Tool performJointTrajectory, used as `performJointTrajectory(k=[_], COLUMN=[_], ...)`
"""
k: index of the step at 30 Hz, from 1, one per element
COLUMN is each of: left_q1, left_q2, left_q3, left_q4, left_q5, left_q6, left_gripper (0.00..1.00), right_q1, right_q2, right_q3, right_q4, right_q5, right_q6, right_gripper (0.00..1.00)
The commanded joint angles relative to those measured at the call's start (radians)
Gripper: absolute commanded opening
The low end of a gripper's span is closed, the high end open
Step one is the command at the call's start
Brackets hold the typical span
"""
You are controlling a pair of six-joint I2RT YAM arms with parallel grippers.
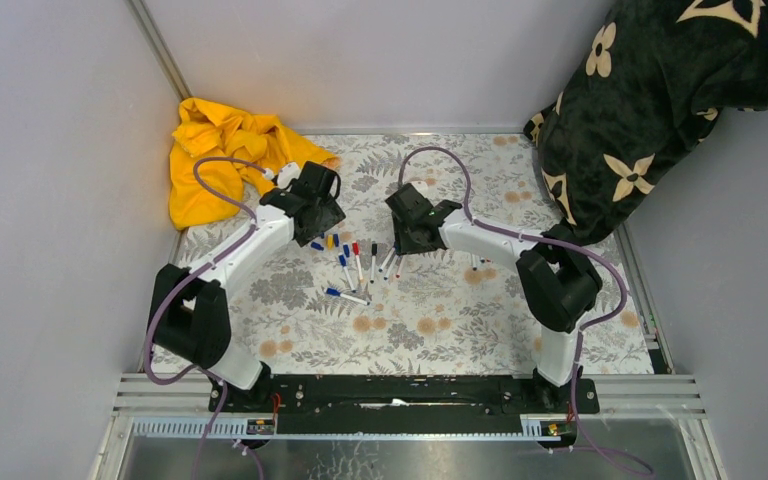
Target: Open the pen caps
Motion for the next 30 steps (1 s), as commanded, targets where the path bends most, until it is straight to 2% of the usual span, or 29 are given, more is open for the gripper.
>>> performJointTrajectory(k=[1, 15, 30], left_q1=[-0.01, -0.013, -0.013], left_q2=[-0.054, -0.114, -0.119], left_q3=[-0.027, -0.072, -0.094], left_q4=[0.031, 0.04, 0.056], left_q5=[0.008, 0.02, 0.021], left_q6=[0.01, 0.018, 0.011], left_gripper=[0.75, 0.75, 0.75], right_q1=[0.036, 0.062, 0.064], right_q2=[0.032, 0.113, 0.165], right_q3=[0.066, 0.077, 0.081], right_q4=[-0.041, -0.062, -0.086], right_q5=[-0.002, 0.025, 0.054], right_q6=[0.07, 0.13, 0.119], right_gripper=[0.5, 0.46, 0.42])
